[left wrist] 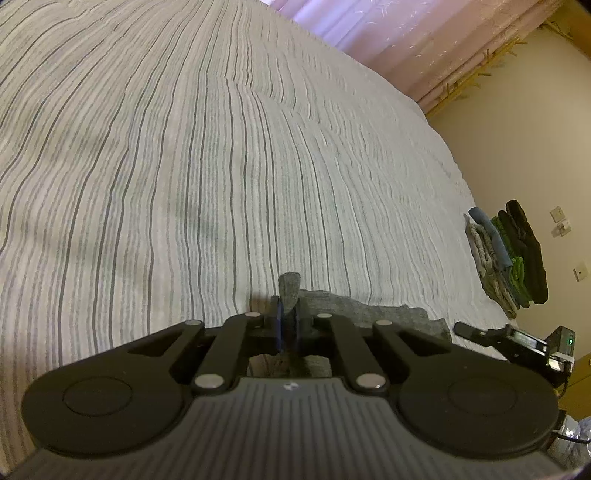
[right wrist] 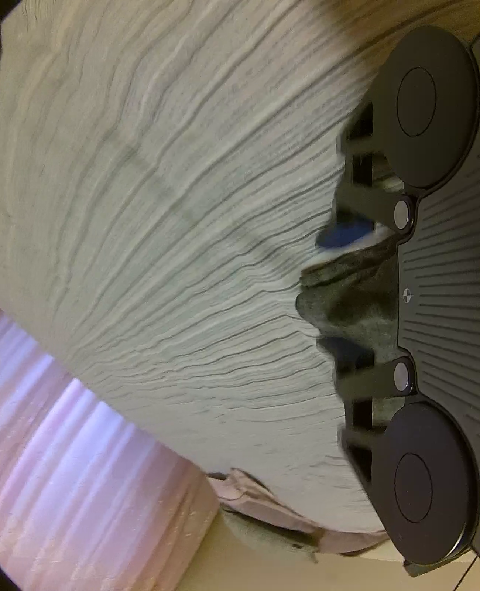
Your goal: Fold clothes
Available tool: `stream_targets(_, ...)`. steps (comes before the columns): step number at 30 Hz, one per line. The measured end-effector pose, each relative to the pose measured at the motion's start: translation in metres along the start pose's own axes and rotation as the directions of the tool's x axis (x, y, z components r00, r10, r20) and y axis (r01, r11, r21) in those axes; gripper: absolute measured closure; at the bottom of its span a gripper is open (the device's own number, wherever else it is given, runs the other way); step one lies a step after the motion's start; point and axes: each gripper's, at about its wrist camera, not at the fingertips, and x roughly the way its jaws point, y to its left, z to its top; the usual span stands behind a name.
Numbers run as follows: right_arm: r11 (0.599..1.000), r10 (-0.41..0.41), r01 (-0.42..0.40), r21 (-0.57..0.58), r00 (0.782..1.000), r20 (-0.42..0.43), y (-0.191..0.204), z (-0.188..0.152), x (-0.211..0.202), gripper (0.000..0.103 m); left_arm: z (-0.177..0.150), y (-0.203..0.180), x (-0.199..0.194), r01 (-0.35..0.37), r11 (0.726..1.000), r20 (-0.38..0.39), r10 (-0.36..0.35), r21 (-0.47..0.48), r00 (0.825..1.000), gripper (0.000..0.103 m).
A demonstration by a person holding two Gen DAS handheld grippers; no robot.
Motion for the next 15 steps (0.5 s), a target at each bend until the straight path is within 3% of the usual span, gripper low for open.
stream_targets(1, 1.0, -0.005, 0.005, -0.015, 1.0, -0.001, 0.001, 0.0, 0.002, 0.096, 0.0, 0.001, 0.0, 0.001, 1.0, 0.0, -0.001, -0.001, 1.0, 0.099)
stream_targets(2, 0.999, -0.012, 0.012, -0.033, 1.0, 0.002, 0.003, 0.001, 0.003, 0.098, -0.001, 0.001, 0.0, 0.002, 1.0, -0.001, -0.002, -0.002, 1.0, 0.099)
stream_targets(8, 0.995, 0.014, 0.001, -0.103, 0.989, 0.147, 0.017, -0.003, -0.026, 0.1, 0.002, -0.001, -0.011, 0.041, 0.999, 0.067, -0.043, 0.023, 0.997, 0.101)
stream_targets(15, 0.988, -0.063, 0.082, -0.132, 0.988, 0.143, 0.017, -0.006, -0.013, 0.1, -0.001, -0.008, -0.006, -0.001, 0.997, 0.08, -0.005, 0.082, 0.997, 0.1)
